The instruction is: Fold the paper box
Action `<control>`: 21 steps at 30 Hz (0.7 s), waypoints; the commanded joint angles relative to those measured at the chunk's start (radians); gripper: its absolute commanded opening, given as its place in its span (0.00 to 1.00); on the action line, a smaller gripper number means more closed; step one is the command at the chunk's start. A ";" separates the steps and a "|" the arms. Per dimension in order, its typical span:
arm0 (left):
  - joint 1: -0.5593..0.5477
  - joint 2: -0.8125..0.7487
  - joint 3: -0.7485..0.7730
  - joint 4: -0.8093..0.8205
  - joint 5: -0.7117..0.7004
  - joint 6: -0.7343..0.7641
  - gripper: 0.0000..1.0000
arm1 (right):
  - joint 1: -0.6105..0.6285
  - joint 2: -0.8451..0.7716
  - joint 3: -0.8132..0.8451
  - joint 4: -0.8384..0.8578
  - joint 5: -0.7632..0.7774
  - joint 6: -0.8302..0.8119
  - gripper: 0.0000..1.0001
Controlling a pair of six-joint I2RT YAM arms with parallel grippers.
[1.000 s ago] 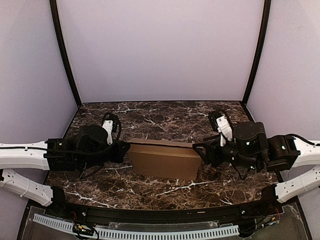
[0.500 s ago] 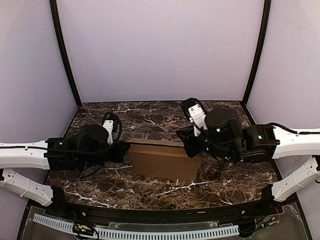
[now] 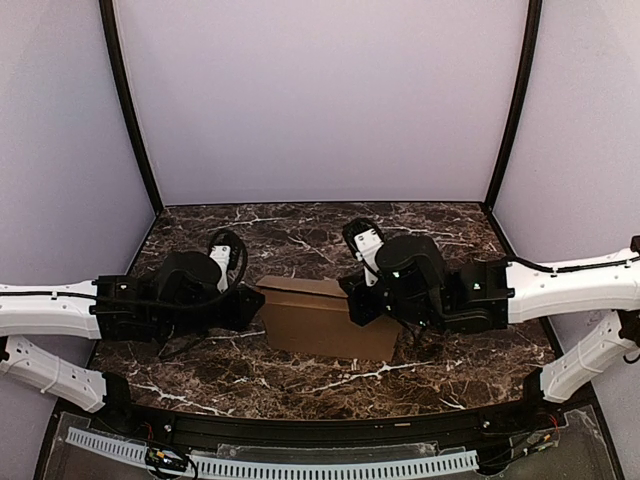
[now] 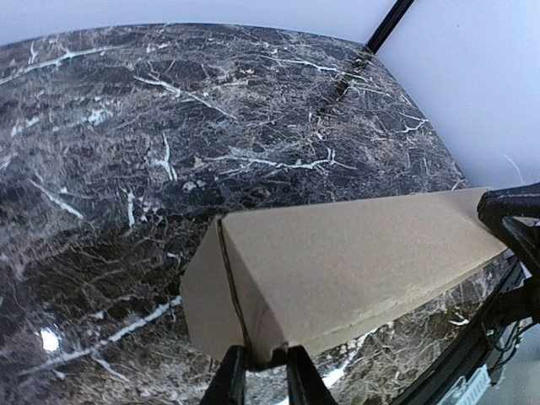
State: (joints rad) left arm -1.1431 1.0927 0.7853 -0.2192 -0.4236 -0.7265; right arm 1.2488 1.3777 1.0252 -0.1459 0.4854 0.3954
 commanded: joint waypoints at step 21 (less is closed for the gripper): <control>-0.006 -0.080 0.301 -0.229 0.284 0.220 0.43 | 0.039 0.146 -0.202 0.058 0.044 0.130 0.00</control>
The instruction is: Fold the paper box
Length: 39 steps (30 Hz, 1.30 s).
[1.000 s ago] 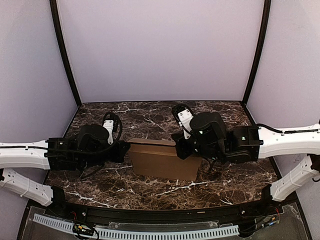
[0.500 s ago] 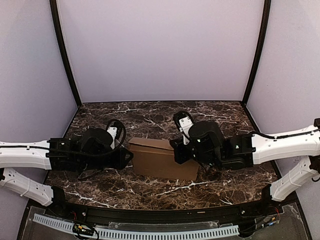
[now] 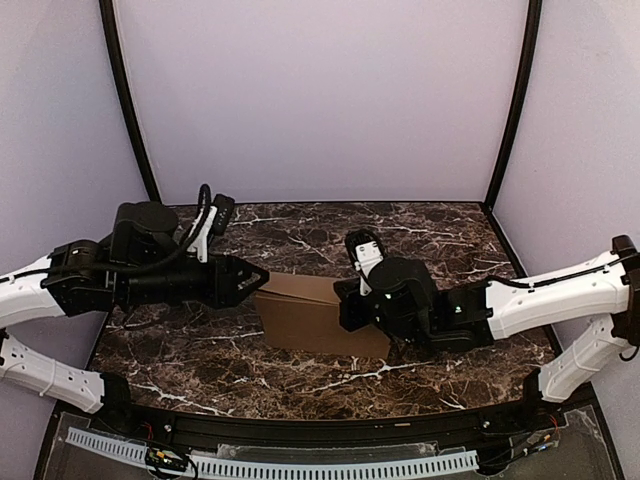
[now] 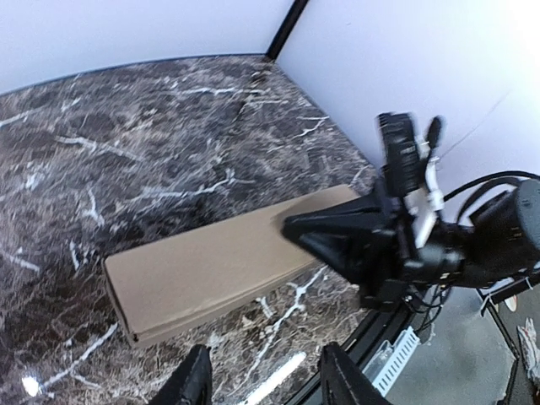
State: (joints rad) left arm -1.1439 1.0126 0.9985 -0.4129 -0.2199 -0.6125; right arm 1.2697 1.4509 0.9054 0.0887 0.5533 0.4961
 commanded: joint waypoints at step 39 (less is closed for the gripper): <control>0.267 0.097 -0.557 0.744 0.374 0.244 0.01 | 0.037 -0.098 -0.019 -0.243 -0.047 -0.011 0.00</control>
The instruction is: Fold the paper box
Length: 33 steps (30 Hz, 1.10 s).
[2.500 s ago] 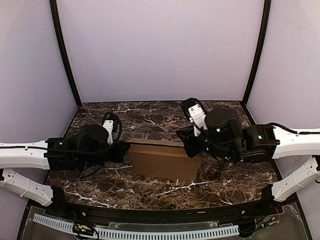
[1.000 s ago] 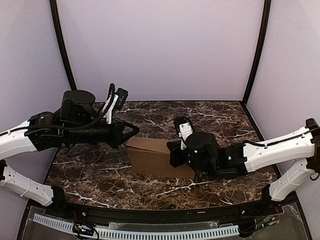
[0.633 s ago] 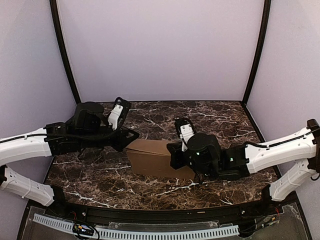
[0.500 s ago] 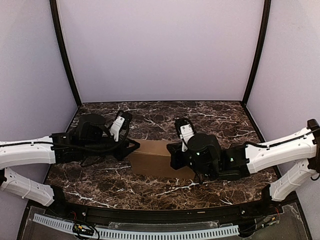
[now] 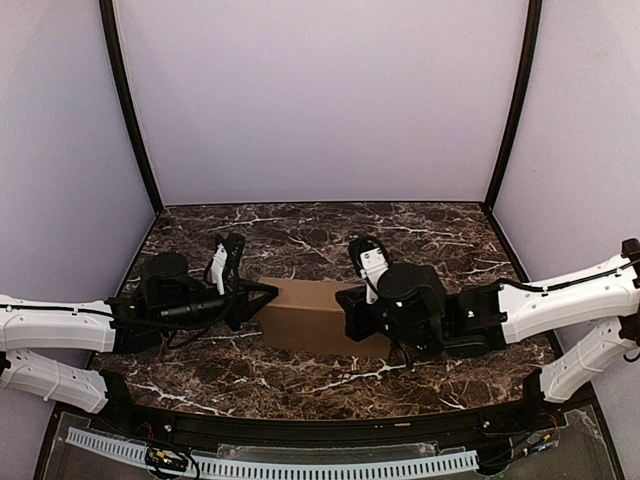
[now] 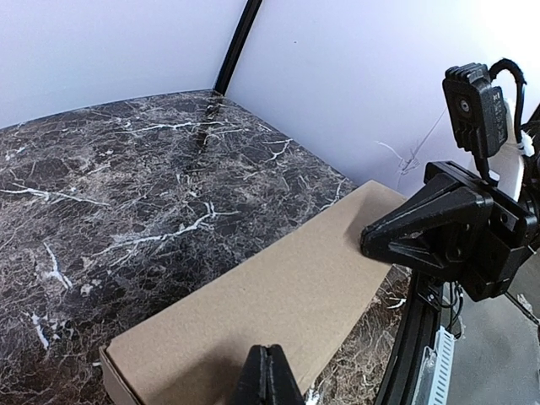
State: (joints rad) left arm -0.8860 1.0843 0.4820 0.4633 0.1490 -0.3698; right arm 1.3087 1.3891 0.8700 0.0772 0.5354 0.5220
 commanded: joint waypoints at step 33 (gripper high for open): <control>0.010 0.112 0.011 -0.140 0.002 -0.011 0.01 | -0.200 -0.394 -0.428 -0.088 -0.267 0.045 0.00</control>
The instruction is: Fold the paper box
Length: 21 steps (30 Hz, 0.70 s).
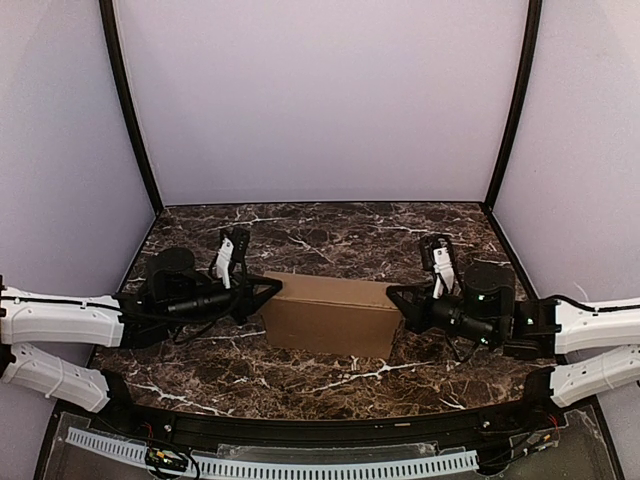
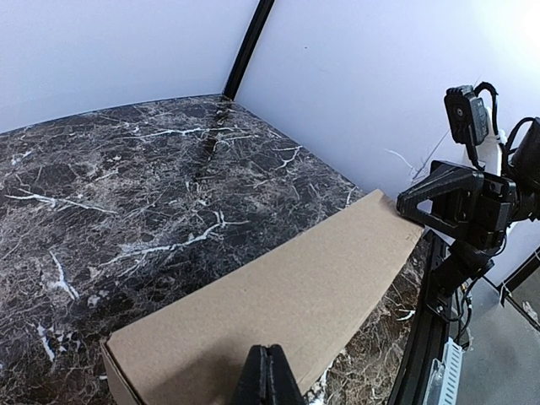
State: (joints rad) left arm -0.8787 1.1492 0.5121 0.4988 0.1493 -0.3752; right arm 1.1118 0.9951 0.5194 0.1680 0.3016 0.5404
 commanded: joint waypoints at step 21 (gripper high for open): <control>0.003 -0.034 0.325 -0.569 -0.097 0.069 0.43 | -0.005 0.016 0.360 -0.374 0.045 -0.248 0.12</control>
State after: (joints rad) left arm -0.8795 1.1503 0.7433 0.0952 0.0887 -0.3317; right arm 1.1118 1.0122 0.7879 -0.1474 0.3305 0.3683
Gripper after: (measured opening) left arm 0.407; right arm 0.087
